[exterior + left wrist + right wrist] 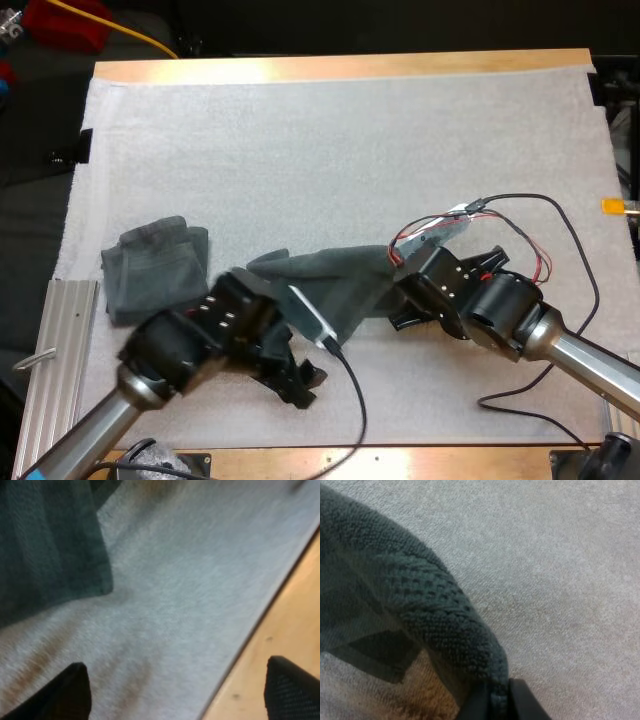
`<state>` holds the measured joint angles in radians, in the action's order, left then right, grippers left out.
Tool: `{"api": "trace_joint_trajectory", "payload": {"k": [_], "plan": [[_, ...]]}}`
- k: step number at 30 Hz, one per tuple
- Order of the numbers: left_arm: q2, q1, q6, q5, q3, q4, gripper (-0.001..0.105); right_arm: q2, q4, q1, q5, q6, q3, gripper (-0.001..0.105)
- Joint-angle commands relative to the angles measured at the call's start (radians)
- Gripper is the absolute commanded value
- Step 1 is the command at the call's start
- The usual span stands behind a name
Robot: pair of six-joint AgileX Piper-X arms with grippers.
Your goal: Pick towel from pile, fold and stack
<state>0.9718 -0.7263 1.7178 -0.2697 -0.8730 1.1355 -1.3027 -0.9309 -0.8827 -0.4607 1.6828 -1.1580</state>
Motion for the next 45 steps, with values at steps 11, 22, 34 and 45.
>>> {"api": "trace_joint_trajectory", "payload": {"k": [11,22,34,45], "plan": [[0.227,-0.229,-0.006,0.237,-0.001,-0.110,0.069,0.007,-0.001,0.005,0.001,-0.003,-0.002,0.001],[0.391,-0.236,0.005,0.237,-0.001,-0.189,0.069,0.007,-0.039,0.007,-0.103,-0.005,-0.002,0.001],[0.394,-0.232,-0.027,0.435,0.031,-0.266,0.069,0.007,-0.039,0.007,-0.111,-0.008,-0.002,0.001],[0.394,-0.171,-0.104,0.369,0.147,-0.425,0.069,0.007,-0.039,0.007,-0.103,-0.011,-0.002,0.001]]}}
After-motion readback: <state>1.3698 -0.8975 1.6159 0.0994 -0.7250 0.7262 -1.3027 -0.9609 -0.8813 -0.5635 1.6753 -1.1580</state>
